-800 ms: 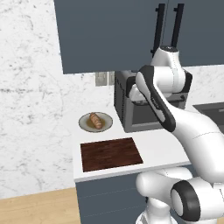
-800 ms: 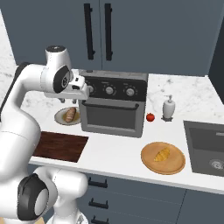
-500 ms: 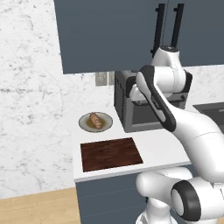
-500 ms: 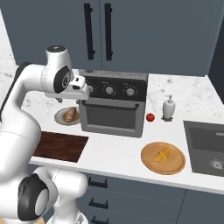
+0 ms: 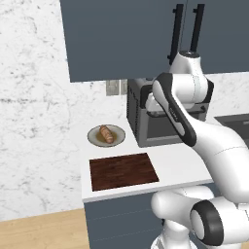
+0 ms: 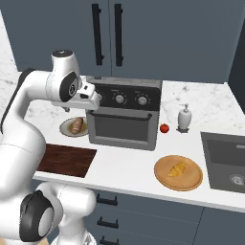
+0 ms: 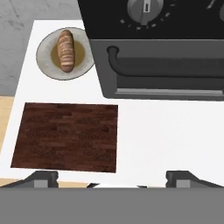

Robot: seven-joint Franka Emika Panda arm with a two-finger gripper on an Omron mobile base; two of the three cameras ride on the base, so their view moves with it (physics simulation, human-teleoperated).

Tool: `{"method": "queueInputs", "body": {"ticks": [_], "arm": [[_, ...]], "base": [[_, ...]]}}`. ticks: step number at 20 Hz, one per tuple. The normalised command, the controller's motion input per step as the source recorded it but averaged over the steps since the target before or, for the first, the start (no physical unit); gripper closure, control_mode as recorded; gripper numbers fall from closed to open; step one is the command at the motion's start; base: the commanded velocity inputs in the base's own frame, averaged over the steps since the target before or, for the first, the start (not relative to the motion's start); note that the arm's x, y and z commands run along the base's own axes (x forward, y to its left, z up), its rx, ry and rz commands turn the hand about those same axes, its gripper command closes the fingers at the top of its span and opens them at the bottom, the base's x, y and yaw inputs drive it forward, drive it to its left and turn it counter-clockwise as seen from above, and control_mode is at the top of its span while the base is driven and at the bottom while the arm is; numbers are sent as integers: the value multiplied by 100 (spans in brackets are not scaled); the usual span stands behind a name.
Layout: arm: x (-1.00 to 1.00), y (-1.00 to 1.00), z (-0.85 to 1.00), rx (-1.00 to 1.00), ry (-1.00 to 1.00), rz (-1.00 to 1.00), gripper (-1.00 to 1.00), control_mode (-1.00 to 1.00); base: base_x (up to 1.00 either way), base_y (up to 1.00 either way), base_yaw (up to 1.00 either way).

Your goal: From the different types of pastries on the counter, select a croissant and place it on the cutting board. Then retrieve a jar of jam from the cabinet and place it alongside the croissant on the cutting board.

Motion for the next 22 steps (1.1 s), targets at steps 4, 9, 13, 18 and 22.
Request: {"method": "queueInputs", "body": {"ticks": [4, 9, 13, 18, 22], "arm": [[0, 0, 0, 0, 0, 0, -100, -100], [0, 0, 0, 0, 0, 0, -100, -100], [0, 0, 0, 0, 0, 0, -100, -100], [0, 0, 0, 0, 0, 0, -100, 100], [0, 0, 0, 0, 0, 0, -100, 100]], "base": [[0, 0, 0], [0, 0, 0], [0, 0, 0], [-3, -1, 0], [-38, -16, -1]]}}
